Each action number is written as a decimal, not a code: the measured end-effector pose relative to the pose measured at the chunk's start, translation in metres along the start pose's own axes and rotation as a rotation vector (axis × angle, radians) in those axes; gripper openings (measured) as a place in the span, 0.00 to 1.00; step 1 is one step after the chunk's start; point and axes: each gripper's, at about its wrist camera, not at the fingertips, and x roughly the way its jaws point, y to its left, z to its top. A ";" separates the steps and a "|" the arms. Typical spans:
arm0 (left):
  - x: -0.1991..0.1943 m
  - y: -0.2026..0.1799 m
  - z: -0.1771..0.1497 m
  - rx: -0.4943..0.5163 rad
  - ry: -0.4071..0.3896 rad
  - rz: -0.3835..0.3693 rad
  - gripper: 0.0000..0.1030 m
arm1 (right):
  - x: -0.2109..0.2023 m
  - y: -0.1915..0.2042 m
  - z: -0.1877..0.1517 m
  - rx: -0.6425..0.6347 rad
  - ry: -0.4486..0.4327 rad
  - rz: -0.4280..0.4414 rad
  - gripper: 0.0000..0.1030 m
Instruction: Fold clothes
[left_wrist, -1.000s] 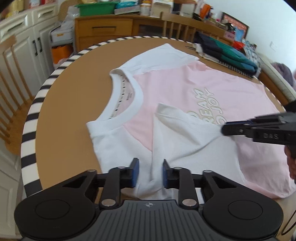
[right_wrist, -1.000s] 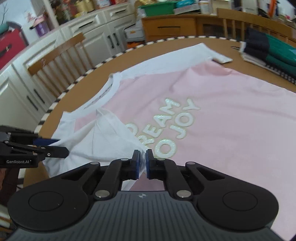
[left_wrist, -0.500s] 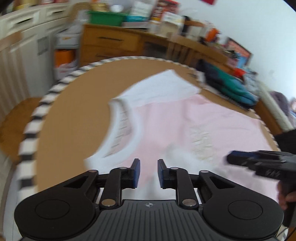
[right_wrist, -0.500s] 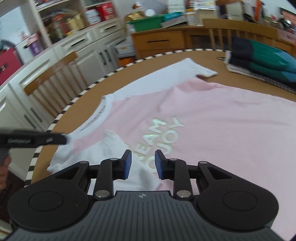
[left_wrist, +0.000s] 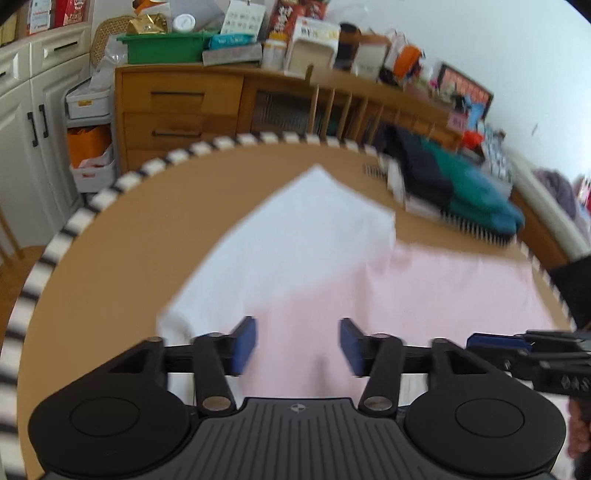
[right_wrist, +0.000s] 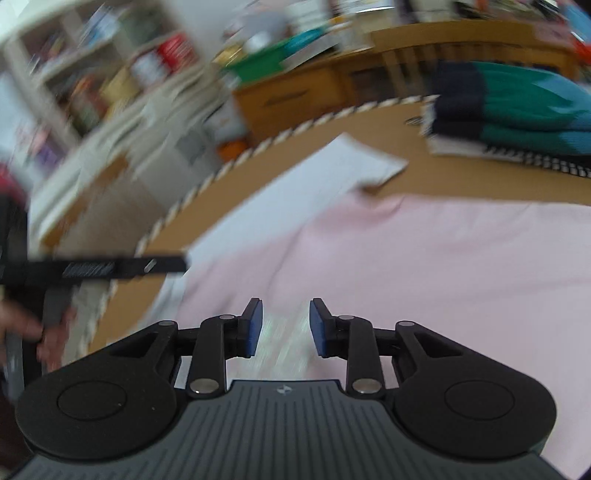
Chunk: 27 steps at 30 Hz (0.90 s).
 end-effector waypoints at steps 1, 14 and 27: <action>0.015 0.004 0.022 -0.016 0.005 -0.030 0.59 | 0.009 -0.013 0.021 0.075 -0.027 -0.004 0.29; 0.217 -0.006 0.183 0.141 0.245 -0.047 0.49 | 0.111 -0.113 0.096 0.658 -0.008 -0.045 0.25; 0.273 -0.018 0.186 0.201 0.361 -0.111 0.22 | 0.130 -0.112 0.106 0.610 0.006 -0.057 0.06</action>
